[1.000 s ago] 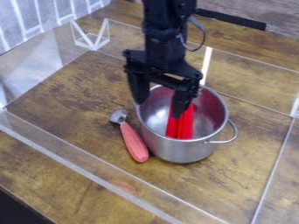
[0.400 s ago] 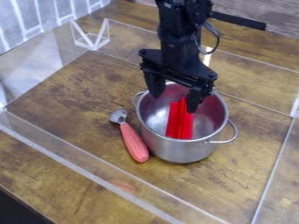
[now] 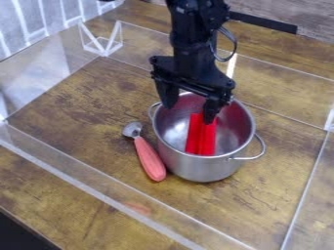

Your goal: Remove the red object from the silver pot and put it on the table

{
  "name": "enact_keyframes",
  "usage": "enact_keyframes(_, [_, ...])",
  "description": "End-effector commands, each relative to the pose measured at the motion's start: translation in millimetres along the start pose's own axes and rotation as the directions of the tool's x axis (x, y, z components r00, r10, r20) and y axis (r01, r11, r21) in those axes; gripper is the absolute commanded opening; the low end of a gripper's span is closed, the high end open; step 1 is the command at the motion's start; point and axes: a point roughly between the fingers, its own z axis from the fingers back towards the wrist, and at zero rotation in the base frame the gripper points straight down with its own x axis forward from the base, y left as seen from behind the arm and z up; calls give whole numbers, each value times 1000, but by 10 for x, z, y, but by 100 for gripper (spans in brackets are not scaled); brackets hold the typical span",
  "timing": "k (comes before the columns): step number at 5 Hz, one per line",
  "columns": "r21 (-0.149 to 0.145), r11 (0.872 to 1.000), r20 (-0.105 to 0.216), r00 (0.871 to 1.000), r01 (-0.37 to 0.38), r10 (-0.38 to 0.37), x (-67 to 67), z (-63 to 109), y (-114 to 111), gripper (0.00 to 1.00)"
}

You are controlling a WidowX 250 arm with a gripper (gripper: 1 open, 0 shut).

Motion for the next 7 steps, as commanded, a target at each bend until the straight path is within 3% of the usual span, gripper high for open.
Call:
enact_keyframes(1, [5, 1000, 49, 999, -23, 23, 99, 65, 92, 100])
enact_keyframes(4, [20, 999, 85, 996, -38, 36, 81, 122, -29, 100])
enact_keyframes(7, [4, 998, 144, 987, -69, 67, 175, 225, -45, 100])
